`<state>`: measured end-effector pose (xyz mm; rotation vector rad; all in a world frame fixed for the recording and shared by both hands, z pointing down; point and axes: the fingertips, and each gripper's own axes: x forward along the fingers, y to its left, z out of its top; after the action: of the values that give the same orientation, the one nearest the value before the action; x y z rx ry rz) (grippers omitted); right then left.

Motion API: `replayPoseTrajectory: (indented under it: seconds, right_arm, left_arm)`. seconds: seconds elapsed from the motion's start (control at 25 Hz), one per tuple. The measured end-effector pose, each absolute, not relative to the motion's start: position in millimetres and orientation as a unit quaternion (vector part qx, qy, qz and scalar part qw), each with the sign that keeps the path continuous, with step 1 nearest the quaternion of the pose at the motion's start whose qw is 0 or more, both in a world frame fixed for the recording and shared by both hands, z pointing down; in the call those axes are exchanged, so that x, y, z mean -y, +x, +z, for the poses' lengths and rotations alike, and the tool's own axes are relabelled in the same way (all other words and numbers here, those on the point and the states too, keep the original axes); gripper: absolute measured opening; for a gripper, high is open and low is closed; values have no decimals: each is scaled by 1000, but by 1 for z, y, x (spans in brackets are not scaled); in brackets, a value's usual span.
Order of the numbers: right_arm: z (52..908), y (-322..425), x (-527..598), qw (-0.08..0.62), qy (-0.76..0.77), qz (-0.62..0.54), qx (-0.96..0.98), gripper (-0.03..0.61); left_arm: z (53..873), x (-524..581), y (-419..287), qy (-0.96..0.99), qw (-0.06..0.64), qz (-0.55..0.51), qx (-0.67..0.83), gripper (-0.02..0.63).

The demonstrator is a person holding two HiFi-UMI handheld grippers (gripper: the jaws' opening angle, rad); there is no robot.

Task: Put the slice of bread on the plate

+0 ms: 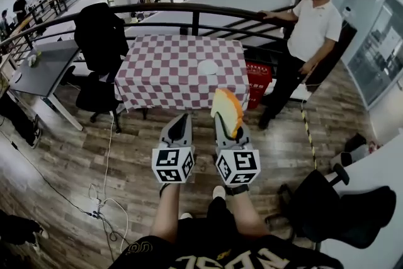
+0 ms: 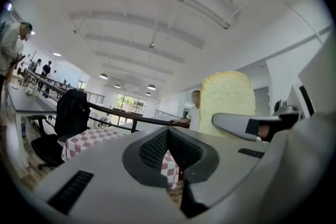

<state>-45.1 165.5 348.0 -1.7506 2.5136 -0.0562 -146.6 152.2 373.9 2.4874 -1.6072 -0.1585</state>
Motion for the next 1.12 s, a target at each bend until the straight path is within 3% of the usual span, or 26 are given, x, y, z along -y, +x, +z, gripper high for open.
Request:
replayPoseTrajectory:
  seconds: [0.16, 0.44, 0.84, 1.12]
  right_arm:
    - [340, -34, -131, -23, -567, 70, -820, 100]
    - [314, 31, -55, 70, -551, 16, -831, 100]
    - [332, 75, 19, 62, -559, 7, -827, 100]
    - [360, 53, 66, 19, -528, 4, -849, 100]
  left_arm:
    - [369, -111, -144, 819, 125, -84, 554, 20]
    - [341, -37, -92, 791, 56, -90, 602, 20]
    - [350, 18, -40, 783, 13, -60, 618, 18]
    - [382, 79, -50, 784, 50, -54, 616, 18]
